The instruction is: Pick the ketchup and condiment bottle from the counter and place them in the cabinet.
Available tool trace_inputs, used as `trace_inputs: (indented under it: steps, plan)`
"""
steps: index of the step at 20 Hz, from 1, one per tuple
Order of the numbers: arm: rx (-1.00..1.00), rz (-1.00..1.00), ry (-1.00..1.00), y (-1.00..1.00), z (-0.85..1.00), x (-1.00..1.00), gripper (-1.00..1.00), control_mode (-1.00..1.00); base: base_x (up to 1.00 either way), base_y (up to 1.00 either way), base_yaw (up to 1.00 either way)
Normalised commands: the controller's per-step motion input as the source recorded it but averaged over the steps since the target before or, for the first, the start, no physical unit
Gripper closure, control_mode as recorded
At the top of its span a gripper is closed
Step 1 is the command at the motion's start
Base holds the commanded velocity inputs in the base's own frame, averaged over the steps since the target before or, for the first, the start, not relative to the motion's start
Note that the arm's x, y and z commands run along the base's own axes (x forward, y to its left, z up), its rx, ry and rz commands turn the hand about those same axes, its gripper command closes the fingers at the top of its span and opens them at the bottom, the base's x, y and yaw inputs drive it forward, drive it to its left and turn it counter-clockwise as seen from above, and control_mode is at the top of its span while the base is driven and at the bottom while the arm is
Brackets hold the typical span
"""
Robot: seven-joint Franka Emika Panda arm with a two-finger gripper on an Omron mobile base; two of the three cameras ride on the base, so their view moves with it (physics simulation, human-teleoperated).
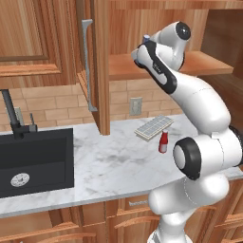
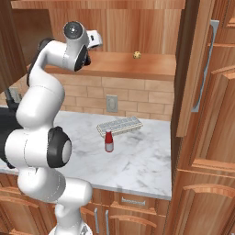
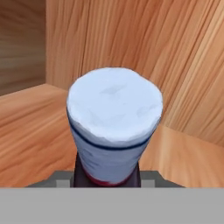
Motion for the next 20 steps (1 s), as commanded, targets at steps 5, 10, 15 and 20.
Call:
trace_inputs:
  steps: [5,10,15,20]
  plan:
    - [0.0,0.0,-0.02,0.0,-0.23,0.2,-1.0,-1.0,0.0,0.0,0.0]
    - [0.0,0.0,-0.05,0.0,-0.08,0.0,-1.0,-1.0,0.0,0.0,0.0]
    - [0.0,0.0,-0.05,0.0,-0.06,0.0,-1.0,-1.0,0.0,0.0,0.0]
    - [0.0,0.0,-0.07,0.0,-0.03,-0.05,-1.0,-1.0,0.0,0.0,0.0]
